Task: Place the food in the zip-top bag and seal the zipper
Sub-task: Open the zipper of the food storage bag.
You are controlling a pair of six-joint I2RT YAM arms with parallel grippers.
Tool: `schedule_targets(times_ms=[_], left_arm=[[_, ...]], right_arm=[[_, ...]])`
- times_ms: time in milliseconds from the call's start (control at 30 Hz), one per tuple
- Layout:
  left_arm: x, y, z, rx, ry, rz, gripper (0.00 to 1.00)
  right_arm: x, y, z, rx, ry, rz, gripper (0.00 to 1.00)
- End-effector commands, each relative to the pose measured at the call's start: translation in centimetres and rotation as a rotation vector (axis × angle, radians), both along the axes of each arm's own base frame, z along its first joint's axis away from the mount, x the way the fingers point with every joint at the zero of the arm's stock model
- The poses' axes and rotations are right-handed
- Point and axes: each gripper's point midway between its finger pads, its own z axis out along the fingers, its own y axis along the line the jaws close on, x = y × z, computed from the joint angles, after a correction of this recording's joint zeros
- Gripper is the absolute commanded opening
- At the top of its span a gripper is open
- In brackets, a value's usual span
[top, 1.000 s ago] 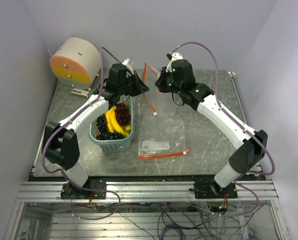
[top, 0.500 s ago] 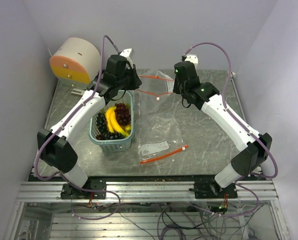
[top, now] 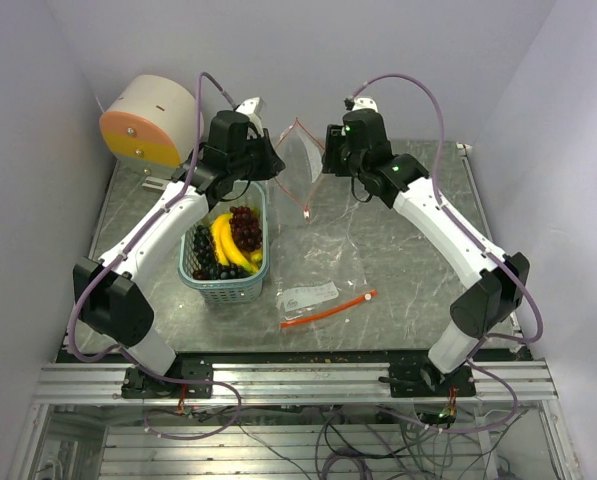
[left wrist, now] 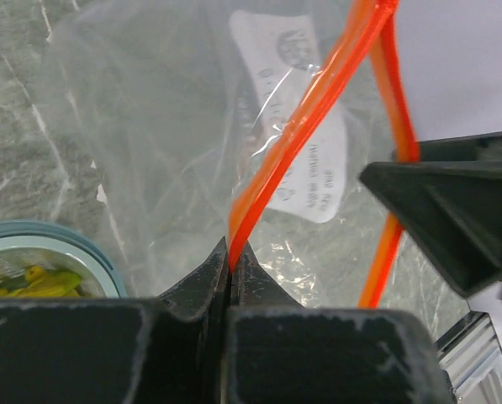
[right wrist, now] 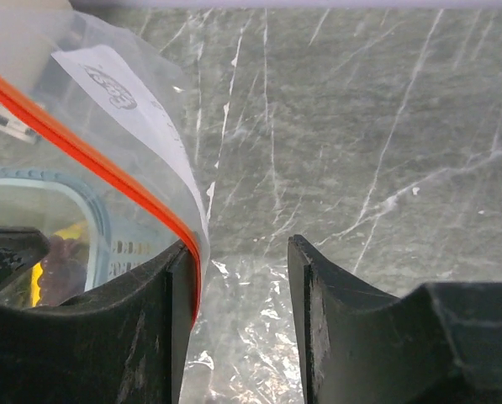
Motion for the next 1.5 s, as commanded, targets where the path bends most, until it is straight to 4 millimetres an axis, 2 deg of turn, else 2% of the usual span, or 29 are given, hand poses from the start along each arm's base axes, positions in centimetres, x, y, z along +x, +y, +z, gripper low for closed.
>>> schedule_targets(times_ms=[0, 267, 333, 400, 467, 600, 667, 767, 900, 967, 1000, 1067, 1167, 1233, 1333, 1467], left_arm=[[0.0, -1.1, 2.8, -0.085, -0.055, -0.044, 0.07], [-0.5, -2.0, 3.7, -0.136, -0.06, -0.095, 0.07], [-0.7, -2.3, 4.0, -0.146, -0.067, -0.115, 0.07], [-0.8, -2.1, 4.3, -0.126, -0.078, -0.119, 0.07], [-0.6, -1.4, 4.4, -0.071, -0.09, -0.102, 0.07], [0.2, 2.4, 4.2, 0.123, -0.113, 0.01, 0.07], [0.6, 4.4, 4.0, 0.215, -0.122, 0.069, 0.07], [1.2, 7.0, 3.7, 0.323, -0.131, 0.14, 0.07], [1.9, 8.9, 3.6, 0.407, -0.135, 0.208, 0.07], [2.1, 9.3, 3.7, 0.426, -0.136, 0.229, 0.07], [2.3, 9.2, 3.7, 0.422, -0.138, 0.23, 0.07], [2.4, 8.1, 3.8, 0.382, -0.147, 0.191, 0.07], [2.5, 6.1, 3.8, 0.295, -0.149, 0.13, 0.07], [2.6, 5.1, 3.5, 0.252, -0.142, 0.103, 0.07], [2.9, 4.3, 2.8, 0.224, -0.132, 0.088, 0.07], [3.7, 4.7, 2.7, 0.245, -0.14, 0.116, 0.07]], right_arm=[[0.6, 1.9, -0.1, 0.059, 0.017, 0.05, 0.46], [1.4, 4.5, -1.5, 0.101, 0.045, 0.111, 0.46], [1.8, 4.7, -2.0, 0.094, 0.053, 0.105, 0.46], [2.3, 3.3, -2.4, 0.048, 0.049, 0.027, 0.43], [2.6, 0.0, -2.6, -0.047, 0.043, -0.125, 0.42], [2.1, -6.3, -3.2, -0.268, 0.054, -0.344, 0.43], [1.9, -7.8, -3.1, -0.321, 0.063, -0.377, 0.44], [1.9, -8.4, -2.3, -0.327, 0.044, -0.389, 0.44], [2.5, -6.6, -1.2, -0.274, 0.018, -0.299, 0.44], [2.9, -3.9, -0.6, -0.21, -0.004, -0.159, 0.46], [2.7, -1.9, 0.1, -0.158, -0.019, -0.044, 0.48], [2.1, 1.5, 2.3, -0.062, -0.074, 0.139, 0.51], [1.3, 4.2, 4.7, 0.029, -0.113, 0.274, 0.58], [1.1, 5.1, 6.2, 0.064, -0.132, 0.317, 0.61], [0.9, 5.5, 8.0, 0.095, -0.162, 0.336, 0.63], [0.4, 4.3, 11.6, 0.125, -0.238, 0.289, 0.67]])
